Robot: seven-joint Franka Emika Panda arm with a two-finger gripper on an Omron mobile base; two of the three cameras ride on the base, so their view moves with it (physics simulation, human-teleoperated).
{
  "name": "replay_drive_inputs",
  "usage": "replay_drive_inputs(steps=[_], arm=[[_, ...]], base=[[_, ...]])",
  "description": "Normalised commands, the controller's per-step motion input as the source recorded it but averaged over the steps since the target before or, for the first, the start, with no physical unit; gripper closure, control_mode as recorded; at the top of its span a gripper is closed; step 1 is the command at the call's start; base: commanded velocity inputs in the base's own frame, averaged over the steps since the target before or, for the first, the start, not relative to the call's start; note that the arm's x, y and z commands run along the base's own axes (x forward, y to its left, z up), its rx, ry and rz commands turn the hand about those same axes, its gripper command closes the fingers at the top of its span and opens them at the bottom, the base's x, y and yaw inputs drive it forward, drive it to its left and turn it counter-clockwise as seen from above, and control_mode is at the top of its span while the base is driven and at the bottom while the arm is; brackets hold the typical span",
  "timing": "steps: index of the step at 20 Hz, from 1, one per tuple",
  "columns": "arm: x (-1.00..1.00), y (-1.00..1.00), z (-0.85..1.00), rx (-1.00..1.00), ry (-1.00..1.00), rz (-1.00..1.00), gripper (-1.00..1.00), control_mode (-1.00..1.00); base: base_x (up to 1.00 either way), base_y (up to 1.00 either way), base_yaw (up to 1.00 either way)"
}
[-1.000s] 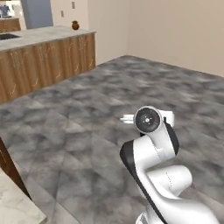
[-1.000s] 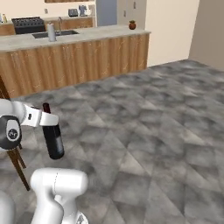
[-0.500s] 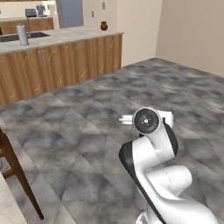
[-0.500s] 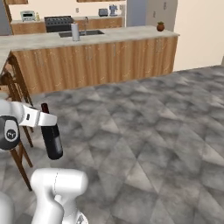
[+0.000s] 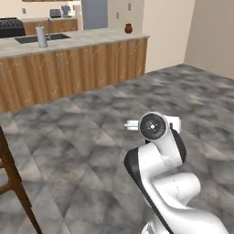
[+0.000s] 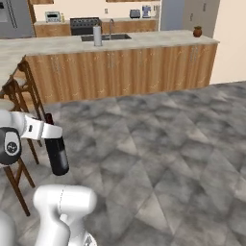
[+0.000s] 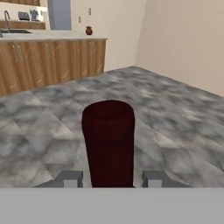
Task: There is a wine glass and glass cup on the dining counter. Place the wine bottle next to the wine glass and the juice bottle next to the glass cup.
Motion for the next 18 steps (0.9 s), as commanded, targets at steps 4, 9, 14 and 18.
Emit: replay_drive_inputs(steps=[4, 9, 14, 18], arm=[[0.0, 0.0, 0.0, 0.0, 0.0, 0.0, 1.0, 1.0], [0.0, 0.0, 0.0, 0.0, 0.0, 0.0, 1.0, 1.0], [0.0, 0.0, 0.0, 0.0, 0.0, 0.0, 1.0, 1.0], [0.0, 0.0, 0.0, 0.0, 0.0, 0.0, 1.0, 1.0]], base=[[0.67, -0.24, 0.28], [0.68, -0.27, 0.24], [0.75, -0.23, 0.22], [0.76, -0.22, 0.23]])
